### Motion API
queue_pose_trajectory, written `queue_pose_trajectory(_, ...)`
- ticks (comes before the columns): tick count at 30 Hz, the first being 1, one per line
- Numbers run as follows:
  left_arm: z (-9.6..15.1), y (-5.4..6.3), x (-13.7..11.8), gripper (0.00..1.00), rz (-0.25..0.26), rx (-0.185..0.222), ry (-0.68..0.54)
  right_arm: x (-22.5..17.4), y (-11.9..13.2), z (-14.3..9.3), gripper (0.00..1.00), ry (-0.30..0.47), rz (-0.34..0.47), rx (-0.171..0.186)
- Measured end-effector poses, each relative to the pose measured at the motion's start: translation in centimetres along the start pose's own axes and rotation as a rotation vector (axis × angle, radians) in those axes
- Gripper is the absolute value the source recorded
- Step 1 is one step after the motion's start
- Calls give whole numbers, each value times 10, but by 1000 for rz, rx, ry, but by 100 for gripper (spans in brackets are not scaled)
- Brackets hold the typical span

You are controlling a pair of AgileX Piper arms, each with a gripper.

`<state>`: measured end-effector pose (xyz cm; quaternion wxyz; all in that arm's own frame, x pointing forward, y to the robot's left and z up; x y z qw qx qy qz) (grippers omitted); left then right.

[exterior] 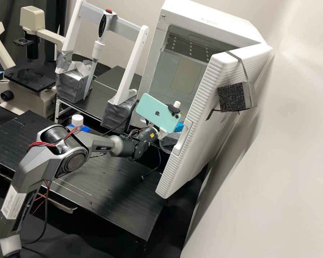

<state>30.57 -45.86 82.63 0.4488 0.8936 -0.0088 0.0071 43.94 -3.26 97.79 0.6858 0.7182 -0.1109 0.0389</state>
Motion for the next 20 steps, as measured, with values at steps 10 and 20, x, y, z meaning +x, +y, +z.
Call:
queue_pose_trajectory(10,0,0,0,100,0,0,0,-1,-11,5,100,-33,28,-13)
queue_pose_trajectory(20,0,0,0,100,0,0,0,-32,-12,-3,100,104,221,147)
